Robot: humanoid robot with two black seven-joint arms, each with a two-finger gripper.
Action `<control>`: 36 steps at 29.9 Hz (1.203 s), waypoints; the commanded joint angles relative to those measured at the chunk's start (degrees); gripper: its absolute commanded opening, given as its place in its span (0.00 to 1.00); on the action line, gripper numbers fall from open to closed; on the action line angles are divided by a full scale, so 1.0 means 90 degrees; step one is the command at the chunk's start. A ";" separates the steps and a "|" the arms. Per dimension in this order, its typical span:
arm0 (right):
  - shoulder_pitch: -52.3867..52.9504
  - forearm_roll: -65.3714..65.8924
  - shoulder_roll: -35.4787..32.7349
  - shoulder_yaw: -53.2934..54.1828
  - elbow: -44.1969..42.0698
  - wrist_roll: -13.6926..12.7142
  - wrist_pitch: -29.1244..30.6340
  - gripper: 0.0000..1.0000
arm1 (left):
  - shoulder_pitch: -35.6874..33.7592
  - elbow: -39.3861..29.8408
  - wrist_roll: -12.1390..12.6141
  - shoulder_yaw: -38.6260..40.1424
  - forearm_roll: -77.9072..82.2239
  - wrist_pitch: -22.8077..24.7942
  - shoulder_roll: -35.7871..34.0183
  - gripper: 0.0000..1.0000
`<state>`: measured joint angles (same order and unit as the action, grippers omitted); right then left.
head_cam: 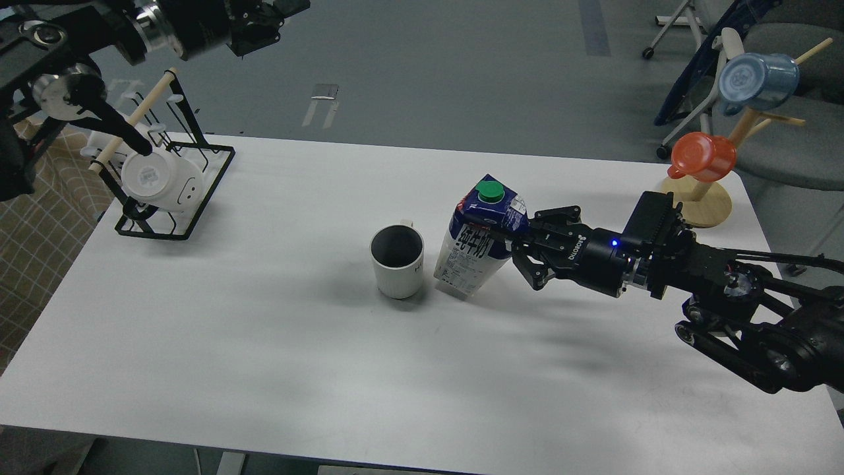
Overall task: Place cup and milk with both arms
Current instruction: 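Move the milk carton with the right gripper beside the white cup, then open the right gripper and withdraw the right arm from the carton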
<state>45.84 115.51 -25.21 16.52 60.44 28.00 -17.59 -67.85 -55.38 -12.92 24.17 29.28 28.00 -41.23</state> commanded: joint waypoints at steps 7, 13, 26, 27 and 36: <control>0.0004 0.0008 0.0262 0.0000 -0.0231 0.0000 0.0002 0.03 | 0.0039 0.0001 0.0000 0.0010 0.0008 0.0000 0.0011 0.97; -0.0025 -0.0012 0.0252 0.0010 -0.0221 0.0000 -0.0008 0.68 | 0.0049 0.0001 0.0000 0.0010 0.0008 0.0000 0.0001 0.98; -0.0045 -0.0061 -0.0138 0.0020 0.0218 0.0000 -0.0008 0.95 | 0.0049 0.0001 0.0000 0.0010 0.0008 0.0000 -0.0018 0.98; -0.0045 -0.0070 -0.0322 0.0020 0.0373 0.0000 -0.0008 0.95 | 0.0049 0.0001 0.0000 0.0020 0.0008 0.0000 -0.0018 0.97; -0.0064 -0.0274 -0.2382 0.0137 0.2140 0.0000 0.0509 0.95 | 0.0039 -0.0009 0.0000 0.0020 0.0008 0.0000 -0.0018 0.98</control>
<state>45.28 114.69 -40.43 17.03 74.77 28.01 -13.95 -67.41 -55.43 -12.92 24.35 29.36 28.00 -41.42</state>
